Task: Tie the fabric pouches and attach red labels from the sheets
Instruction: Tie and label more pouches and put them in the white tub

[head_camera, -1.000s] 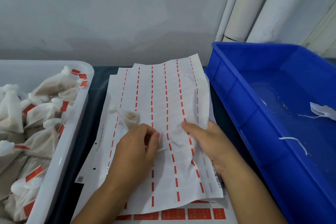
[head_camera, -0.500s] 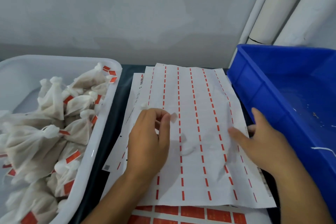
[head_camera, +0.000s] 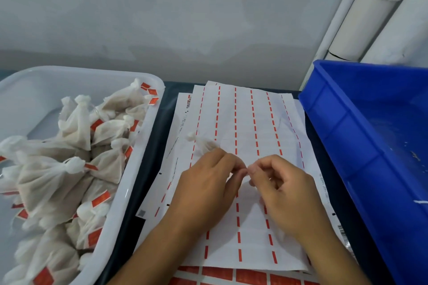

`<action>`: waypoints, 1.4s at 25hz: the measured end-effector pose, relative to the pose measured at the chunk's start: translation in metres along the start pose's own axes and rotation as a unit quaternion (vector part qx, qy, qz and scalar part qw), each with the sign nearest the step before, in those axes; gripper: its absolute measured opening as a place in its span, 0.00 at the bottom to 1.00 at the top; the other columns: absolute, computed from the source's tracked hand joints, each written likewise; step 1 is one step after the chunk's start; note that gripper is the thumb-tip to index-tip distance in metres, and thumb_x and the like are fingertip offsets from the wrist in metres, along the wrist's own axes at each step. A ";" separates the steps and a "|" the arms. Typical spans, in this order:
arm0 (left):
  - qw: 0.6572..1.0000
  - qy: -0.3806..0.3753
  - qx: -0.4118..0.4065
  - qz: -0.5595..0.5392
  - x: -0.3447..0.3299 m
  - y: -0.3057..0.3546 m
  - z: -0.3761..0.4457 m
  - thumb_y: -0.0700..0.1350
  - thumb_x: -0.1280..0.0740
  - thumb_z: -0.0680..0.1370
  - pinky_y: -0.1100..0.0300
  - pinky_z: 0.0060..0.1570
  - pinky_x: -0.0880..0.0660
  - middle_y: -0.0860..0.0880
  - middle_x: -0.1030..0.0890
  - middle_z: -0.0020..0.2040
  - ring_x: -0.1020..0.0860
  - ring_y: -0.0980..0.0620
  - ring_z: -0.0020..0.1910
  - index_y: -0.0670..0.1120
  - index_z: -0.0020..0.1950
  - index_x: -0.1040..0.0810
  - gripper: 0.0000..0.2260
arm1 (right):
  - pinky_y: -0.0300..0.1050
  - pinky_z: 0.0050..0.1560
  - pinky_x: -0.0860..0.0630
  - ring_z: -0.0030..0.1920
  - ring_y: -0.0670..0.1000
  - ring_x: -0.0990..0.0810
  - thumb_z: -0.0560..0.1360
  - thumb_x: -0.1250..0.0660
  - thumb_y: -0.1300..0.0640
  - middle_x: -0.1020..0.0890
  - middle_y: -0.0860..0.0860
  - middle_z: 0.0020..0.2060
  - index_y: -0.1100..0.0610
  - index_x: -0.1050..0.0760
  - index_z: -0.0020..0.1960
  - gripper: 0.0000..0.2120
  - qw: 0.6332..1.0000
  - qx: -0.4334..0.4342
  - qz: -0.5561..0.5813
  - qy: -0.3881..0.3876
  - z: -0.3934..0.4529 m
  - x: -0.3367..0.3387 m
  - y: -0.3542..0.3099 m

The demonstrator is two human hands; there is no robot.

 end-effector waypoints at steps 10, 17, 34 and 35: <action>0.996 0.068 0.060 -0.024 0.006 -0.017 0.000 0.62 0.40 0.82 0.65 0.44 0.20 0.62 0.23 0.55 0.23 0.61 0.48 0.61 0.58 0.24 0.10 | 0.36 0.35 0.19 0.31 0.48 0.16 0.76 0.25 0.52 0.14 0.46 0.36 0.49 0.17 0.44 0.03 0.990 -0.073 0.120 0.027 0.005 -0.001 0.024; 0.973 0.074 0.217 0.013 0.006 -0.070 -0.003 0.66 0.40 0.81 0.71 0.37 0.35 0.54 0.30 0.70 0.22 0.55 0.52 0.71 0.70 0.38 0.18 | 0.34 0.32 0.21 0.34 0.48 0.15 0.76 0.25 0.51 0.13 0.45 0.38 0.44 0.21 0.50 0.06 0.984 -0.102 0.146 0.018 0.005 -0.011 0.030; 0.974 0.130 0.148 -0.116 0.018 -0.037 -0.003 0.52 0.27 0.78 0.78 0.43 0.31 0.65 0.23 0.51 0.24 0.65 0.55 0.62 0.50 0.27 0.09 | 0.37 0.33 0.19 0.38 0.46 0.15 0.79 0.29 0.49 0.15 0.42 0.41 0.39 0.20 0.48 0.04 0.984 -0.061 0.157 0.051 0.004 -0.013 0.020; 0.969 0.118 0.161 -0.143 0.015 -0.037 -0.003 0.51 0.28 0.79 0.79 0.40 0.30 0.66 0.23 0.50 0.25 0.68 0.56 0.62 0.50 0.28 0.10 | 0.37 0.33 0.19 0.38 0.46 0.15 0.79 0.29 0.50 0.15 0.42 0.41 0.40 0.19 0.49 0.04 0.984 -0.057 0.161 0.056 0.004 -0.012 0.020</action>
Point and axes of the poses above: each hand's wrist, its own z-axis towards the middle knuckle, its own x-axis out of the back of the hand, y = z × x, the point moved 7 cm from there along z, towards the middle knuckle
